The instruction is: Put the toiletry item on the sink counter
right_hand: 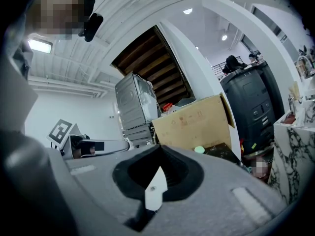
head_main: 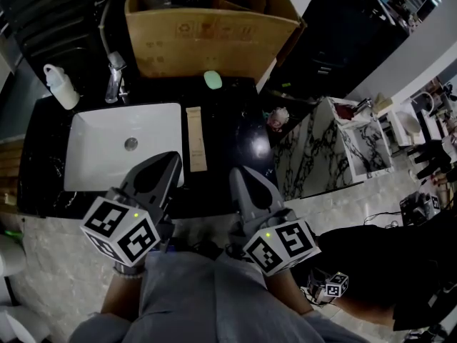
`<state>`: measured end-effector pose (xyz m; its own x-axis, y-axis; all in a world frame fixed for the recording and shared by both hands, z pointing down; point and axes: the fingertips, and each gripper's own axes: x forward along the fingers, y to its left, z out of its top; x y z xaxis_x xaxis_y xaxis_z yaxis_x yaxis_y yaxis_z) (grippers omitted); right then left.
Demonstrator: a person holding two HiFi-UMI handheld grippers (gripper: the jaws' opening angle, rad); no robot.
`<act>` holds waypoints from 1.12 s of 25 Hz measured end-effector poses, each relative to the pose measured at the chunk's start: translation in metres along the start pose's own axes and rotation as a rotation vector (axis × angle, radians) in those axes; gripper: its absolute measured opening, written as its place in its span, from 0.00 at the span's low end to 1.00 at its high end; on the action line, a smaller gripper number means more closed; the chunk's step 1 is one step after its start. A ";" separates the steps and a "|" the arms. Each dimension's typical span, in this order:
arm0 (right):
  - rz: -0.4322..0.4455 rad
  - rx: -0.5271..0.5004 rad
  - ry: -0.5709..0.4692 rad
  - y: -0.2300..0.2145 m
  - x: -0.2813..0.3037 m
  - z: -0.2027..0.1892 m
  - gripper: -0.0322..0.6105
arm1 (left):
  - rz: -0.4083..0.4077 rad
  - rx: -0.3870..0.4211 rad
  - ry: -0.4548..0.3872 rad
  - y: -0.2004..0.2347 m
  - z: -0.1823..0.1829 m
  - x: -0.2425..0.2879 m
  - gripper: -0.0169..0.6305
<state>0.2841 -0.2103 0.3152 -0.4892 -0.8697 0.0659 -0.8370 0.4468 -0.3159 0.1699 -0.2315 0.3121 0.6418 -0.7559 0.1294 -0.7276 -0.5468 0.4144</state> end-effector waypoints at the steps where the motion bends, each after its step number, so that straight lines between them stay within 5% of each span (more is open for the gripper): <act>1: 0.001 -0.002 -0.001 0.000 0.000 0.001 0.05 | -0.001 0.001 -0.002 -0.001 0.001 0.000 0.03; 28: 0.011 -0.006 0.008 -0.002 -0.006 -0.003 0.05 | -0.006 0.007 0.007 -0.009 -0.006 0.003 0.03</act>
<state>0.2879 -0.2057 0.3182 -0.5002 -0.8631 0.0701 -0.8330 0.4575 -0.3112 0.1800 -0.2265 0.3144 0.6478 -0.7501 0.1330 -0.7254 -0.5540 0.4086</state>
